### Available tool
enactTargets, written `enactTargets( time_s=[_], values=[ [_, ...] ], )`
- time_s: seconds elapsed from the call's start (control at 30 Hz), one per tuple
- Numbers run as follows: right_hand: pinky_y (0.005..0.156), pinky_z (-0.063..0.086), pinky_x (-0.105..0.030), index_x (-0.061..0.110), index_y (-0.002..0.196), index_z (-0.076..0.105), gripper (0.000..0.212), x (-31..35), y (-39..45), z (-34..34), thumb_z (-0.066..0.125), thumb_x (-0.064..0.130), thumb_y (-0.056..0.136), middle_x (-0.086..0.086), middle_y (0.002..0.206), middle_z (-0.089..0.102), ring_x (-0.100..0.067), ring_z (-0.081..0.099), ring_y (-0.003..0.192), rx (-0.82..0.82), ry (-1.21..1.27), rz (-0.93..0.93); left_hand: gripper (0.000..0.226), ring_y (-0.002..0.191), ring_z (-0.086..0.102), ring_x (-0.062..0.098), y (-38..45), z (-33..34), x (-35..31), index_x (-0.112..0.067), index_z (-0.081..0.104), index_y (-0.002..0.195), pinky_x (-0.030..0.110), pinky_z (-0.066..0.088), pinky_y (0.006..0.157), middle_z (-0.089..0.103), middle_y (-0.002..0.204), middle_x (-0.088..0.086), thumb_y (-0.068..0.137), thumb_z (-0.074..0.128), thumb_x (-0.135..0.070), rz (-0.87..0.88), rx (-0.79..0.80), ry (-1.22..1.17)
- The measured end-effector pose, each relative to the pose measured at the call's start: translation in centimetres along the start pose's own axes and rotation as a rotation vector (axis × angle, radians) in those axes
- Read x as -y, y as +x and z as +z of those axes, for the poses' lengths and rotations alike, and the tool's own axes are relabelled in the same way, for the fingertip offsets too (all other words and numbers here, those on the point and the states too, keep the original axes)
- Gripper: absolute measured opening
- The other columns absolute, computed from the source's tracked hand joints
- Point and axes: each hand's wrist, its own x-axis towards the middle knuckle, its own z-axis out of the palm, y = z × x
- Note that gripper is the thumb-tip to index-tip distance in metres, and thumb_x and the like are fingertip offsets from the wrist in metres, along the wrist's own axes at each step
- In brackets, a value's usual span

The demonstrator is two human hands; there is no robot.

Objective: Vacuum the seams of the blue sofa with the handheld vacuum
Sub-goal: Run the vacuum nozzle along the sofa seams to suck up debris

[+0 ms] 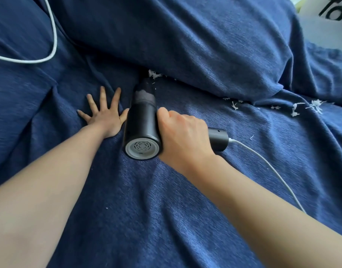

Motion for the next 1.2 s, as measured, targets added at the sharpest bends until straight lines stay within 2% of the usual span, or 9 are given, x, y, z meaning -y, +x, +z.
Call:
enactTargets(
  time_s=[0.13,0.3,0.37,0.43,0.5,0.7,0.9,1.03,1.2],
  values=[
    [0.054,0.017,-0.036,0.019,0.095,0.031,0.029,-0.1,-0.4,0.0,0.059,0.026,0.091,0.002,0.090,0.055,-0.031,0.064,0.089,-0.055,0.021,0.004,0.076,0.142,-0.027,0.038,0.0,0.0,0.1,-0.050,-0.018,0.146,0.074,-0.006,0.105,-0.033,0.156,-0.004,0.094,0.037,-0.060,0.014,0.002,-0.006],
    [0.050,0.009,-0.024,0.015,0.073,0.051,0.042,0.6,-1.7,0.5,0.086,0.021,0.049,-0.002,0.057,0.059,-0.031,0.058,0.044,-0.178,-0.012,0.014,0.078,0.142,-0.027,0.039,0.0,0.0,0.2,-0.050,-0.018,0.146,0.074,-0.006,0.105,-0.032,0.156,-0.003,0.094,0.039,-0.060,0.016,-0.005,-0.011],
    [0.050,0.002,-0.027,0.017,0.081,0.047,0.039,0.6,-1.3,0.1,0.082,0.023,0.063,-0.003,0.068,0.064,-0.033,0.064,0.057,-0.184,-0.028,0.008,0.076,0.142,-0.027,0.039,0.0,0.2,0.1,-0.050,-0.018,0.146,0.074,-0.006,0.105,-0.032,0.156,-0.003,0.094,0.037,-0.061,0.017,-0.017,-0.010],
    [0.050,0.009,-0.034,0.019,0.092,0.035,0.032,0.3,-0.7,-0.3,0.065,0.026,0.086,0.000,0.092,0.066,-0.033,0.067,0.084,-0.109,-0.017,-0.009,0.075,0.142,-0.026,0.039,0.0,0.3,0.1,-0.049,-0.018,0.146,0.074,-0.006,0.105,-0.031,0.157,-0.003,0.095,0.035,-0.060,0.015,-0.035,-0.004],
    [0.051,0.012,-0.036,0.020,0.095,0.031,0.029,0.0,-0.6,0.0,0.059,0.028,0.091,0.002,0.098,0.064,-0.031,0.065,0.092,-0.107,0.013,-0.009,0.075,0.143,-0.026,0.039,0.0,0.4,0.1,-0.048,-0.017,0.147,0.075,-0.005,0.105,-0.030,0.157,-0.002,0.095,0.036,-0.058,0.010,-0.047,0.000],
    [0.053,0.019,-0.027,0.017,0.071,0.050,0.045,0.4,-2.3,0.5,0.086,0.023,0.046,-0.001,0.055,0.058,-0.030,0.058,0.042,-0.265,-0.048,0.040,0.072,0.144,-0.025,0.032,-0.7,0.9,-0.3,-0.047,-0.015,0.148,0.070,-0.008,0.109,-0.025,0.159,-0.002,0.097,0.035,-0.053,0.003,-0.102,-0.059],
    [0.056,0.020,-0.032,0.019,0.083,0.035,0.049,-0.1,-1.7,0.3,0.081,0.022,0.065,-0.003,0.071,0.065,-0.034,0.066,0.062,-0.185,-0.063,0.029,0.059,0.146,-0.020,0.030,-1.2,0.8,-0.5,-0.047,-0.005,0.150,0.069,-0.007,0.110,-0.019,0.161,-0.002,0.099,0.025,-0.055,0.001,-0.132,-0.121],
    [0.054,0.019,-0.028,0.016,0.071,0.050,0.048,0.3,-2.9,0.1,0.089,0.020,0.043,-0.002,0.055,0.059,-0.029,0.058,0.043,-0.238,-0.060,0.080,0.055,0.147,-0.018,0.031,-2.1,0.5,-1.7,-0.043,0.004,0.152,0.067,-0.007,0.111,-0.015,0.162,0.000,0.102,0.028,-0.044,-0.030,-0.144,-0.199],
    [0.054,0.019,-0.028,0.016,0.071,0.054,0.049,0.2,-3.9,0.0,0.090,0.020,0.038,-0.001,0.055,0.059,-0.028,0.058,0.042,-0.261,-0.096,0.078,0.059,0.147,-0.017,0.033,-3.0,0.9,-3.1,-0.037,0.006,0.154,0.068,-0.008,0.110,-0.012,0.162,0.001,0.100,0.029,-0.039,-0.062,-0.174,-0.237]
  ],
)
